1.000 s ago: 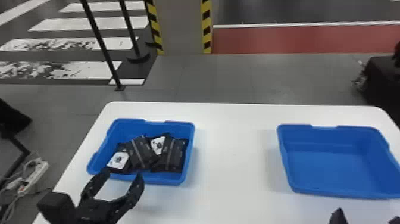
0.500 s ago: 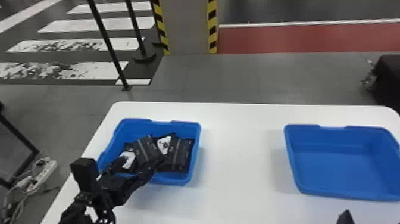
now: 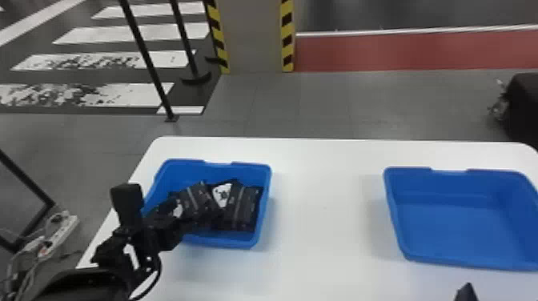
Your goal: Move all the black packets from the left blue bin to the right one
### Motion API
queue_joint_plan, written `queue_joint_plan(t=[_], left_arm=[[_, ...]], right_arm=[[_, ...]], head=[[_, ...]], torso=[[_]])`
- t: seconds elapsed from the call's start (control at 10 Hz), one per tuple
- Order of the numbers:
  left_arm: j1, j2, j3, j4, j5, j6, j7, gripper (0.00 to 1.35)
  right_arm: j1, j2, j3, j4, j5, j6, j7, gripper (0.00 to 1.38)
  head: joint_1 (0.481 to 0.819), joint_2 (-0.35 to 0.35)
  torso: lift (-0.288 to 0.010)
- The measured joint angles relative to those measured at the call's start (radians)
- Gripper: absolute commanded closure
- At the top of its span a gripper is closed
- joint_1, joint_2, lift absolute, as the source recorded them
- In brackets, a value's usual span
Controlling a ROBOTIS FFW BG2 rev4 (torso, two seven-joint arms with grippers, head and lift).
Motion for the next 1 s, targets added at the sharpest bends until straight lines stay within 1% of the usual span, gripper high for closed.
queue_joint_plan(t=[0.3,0.5,0.6,0.7,0.8,0.9,1.0], left_arm=[[-0.053,0.003,-0.011,0.0,-0.01,0.165,-0.001,0.17],[-0.068,-0.003,-0.012,0.0,-0.027,0.205,0.007,0.19],[-0.081,-0.006,-0.004,0.0,-0.043,0.223,0.01,0.33],[-0.097,-0.005,0.008,0.001,-0.059,0.249,0.007,0.75],[-0.109,0.003,0.014,0.007,-0.067,0.285,-0.001,0.9],[-0.113,0.012,0.013,0.016,-0.065,0.319,-0.003,0.91],[-0.113,0.015,0.014,0.025,-0.066,0.348,-0.002,0.91]], right_arm=[[0.0,0.0,-0.001,0.002,-0.01,0.0,0.003,0.1],[0.0,0.0,-0.001,0.002,-0.016,0.0,0.004,0.1],[0.0,0.0,-0.001,0.004,-0.02,0.0,0.005,0.1],[-0.001,0.0,-0.001,0.007,-0.022,0.0,0.005,0.1],[-0.003,0.0,-0.001,0.01,-0.023,0.0,0.006,0.1],[-0.005,0.0,-0.001,0.013,-0.025,0.0,0.007,0.1],[-0.004,0.0,-0.001,0.015,-0.028,0.0,0.008,0.1]], head=[[0.695,0.132],[0.695,0.13],[0.695,0.136],[0.695,0.148],[0.695,0.154],[0.695,0.161],[0.695,0.165]], torso=[[-0.11],[-0.11],[-0.11],[-0.11],[-0.11],[-0.11],[-0.11]])
